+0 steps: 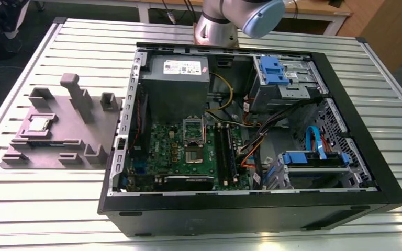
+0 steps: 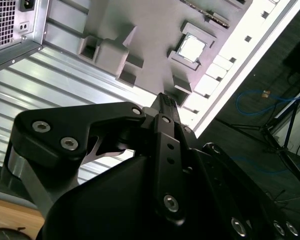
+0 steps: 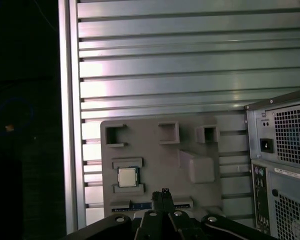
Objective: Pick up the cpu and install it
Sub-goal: 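Reach for the cpu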
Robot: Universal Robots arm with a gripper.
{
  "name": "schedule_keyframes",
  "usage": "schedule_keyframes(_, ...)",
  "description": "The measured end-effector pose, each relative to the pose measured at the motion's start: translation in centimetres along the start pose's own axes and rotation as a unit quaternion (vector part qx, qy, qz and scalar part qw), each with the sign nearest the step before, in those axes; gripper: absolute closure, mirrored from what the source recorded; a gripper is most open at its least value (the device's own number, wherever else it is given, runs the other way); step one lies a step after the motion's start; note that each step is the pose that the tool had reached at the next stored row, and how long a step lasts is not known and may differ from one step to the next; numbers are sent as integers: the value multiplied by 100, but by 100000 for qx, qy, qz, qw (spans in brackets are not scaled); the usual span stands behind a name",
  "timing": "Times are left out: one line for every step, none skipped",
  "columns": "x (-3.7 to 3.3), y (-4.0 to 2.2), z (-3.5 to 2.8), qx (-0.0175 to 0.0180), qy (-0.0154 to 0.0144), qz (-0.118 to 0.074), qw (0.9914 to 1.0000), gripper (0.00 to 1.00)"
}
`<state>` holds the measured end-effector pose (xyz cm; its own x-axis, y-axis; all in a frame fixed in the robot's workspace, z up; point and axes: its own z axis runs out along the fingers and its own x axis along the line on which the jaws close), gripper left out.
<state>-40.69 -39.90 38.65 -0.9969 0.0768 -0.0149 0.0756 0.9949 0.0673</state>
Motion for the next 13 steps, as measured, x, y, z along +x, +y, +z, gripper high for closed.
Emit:
schedule_keyframes(19,-1,0,-2,4,1,100000,90)
schedule_keyframes(31,-2,-1,-4,59,5,100000,90)
schedule_keyframes(39,-3,0,-3,197,13,100000,90)
schedule_keyframes(44,-3,0,5,483,23,99999,90)
schedule_keyframes(51,-4,-1,15,743,40,99997,90)
schedule_keyframes(61,-5,0,11,960,70,99995,90)
schedule_keyframes(68,-5,0,10,1190,77,99993,90)
schedule_keyframes(78,-6,-1,15,1377,91,99990,90)
schedule_keyframes(89,-6,-1,19,1503,108,99989,90)
schedule_keyframes(100,-7,0,16,1620,113,99987,90)
schedule_keyframes(113,-9,1,13,1727,116,99985,90)
schedule_keyframes(128,-10,2,7,1817,123,99983,90)
schedule_keyframes(144,-11,3,-1,1874,128,99982,90)
